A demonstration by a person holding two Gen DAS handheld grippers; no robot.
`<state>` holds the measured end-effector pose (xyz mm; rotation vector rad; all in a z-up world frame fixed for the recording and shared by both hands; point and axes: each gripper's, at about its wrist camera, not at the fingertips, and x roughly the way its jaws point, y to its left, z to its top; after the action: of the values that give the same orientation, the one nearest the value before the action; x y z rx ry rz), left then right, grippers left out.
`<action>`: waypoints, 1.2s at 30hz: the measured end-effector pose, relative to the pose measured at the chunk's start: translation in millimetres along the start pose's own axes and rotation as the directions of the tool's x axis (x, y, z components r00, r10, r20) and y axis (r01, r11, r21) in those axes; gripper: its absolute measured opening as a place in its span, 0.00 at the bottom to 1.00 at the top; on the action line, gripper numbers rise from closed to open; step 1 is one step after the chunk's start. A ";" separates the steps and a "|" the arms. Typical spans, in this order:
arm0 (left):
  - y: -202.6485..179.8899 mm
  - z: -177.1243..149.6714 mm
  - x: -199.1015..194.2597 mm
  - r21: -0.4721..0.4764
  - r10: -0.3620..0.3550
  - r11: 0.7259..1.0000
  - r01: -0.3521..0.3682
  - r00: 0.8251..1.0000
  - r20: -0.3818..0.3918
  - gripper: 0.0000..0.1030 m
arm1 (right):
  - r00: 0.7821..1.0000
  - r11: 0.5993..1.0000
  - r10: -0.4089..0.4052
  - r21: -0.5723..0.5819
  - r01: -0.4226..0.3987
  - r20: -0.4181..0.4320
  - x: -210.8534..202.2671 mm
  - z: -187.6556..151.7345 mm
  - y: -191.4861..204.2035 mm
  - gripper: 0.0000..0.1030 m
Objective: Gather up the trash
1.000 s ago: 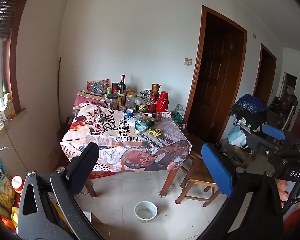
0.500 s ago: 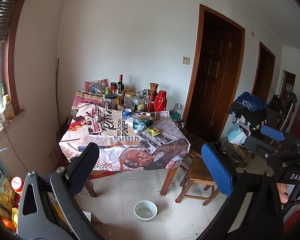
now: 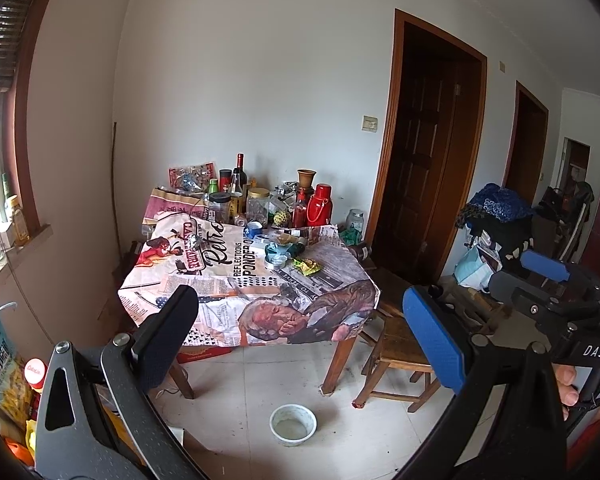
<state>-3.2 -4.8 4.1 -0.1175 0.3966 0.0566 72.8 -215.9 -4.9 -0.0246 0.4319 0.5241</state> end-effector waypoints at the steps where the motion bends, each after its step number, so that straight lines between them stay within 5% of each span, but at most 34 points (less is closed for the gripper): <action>1: -0.6 -1.1 0.4 0.002 -0.001 1.000 0.001 1.000 0.001 1.00 | 1.000 1.000 0.001 0.002 -0.001 0.001 -0.3 -0.7 -0.9 1.00; 36: -1.3 4.5 5.5 0.015 0.003 1.000 -0.003 1.000 0.005 1.00 | 1.000 1.000 -0.002 0.018 0.003 -0.005 8.9 -5.0 -3.4 1.00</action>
<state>3.7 -5.4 6.2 -0.1024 0.3918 0.0568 79.5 -215.3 -13.3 -0.0091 0.4414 0.5178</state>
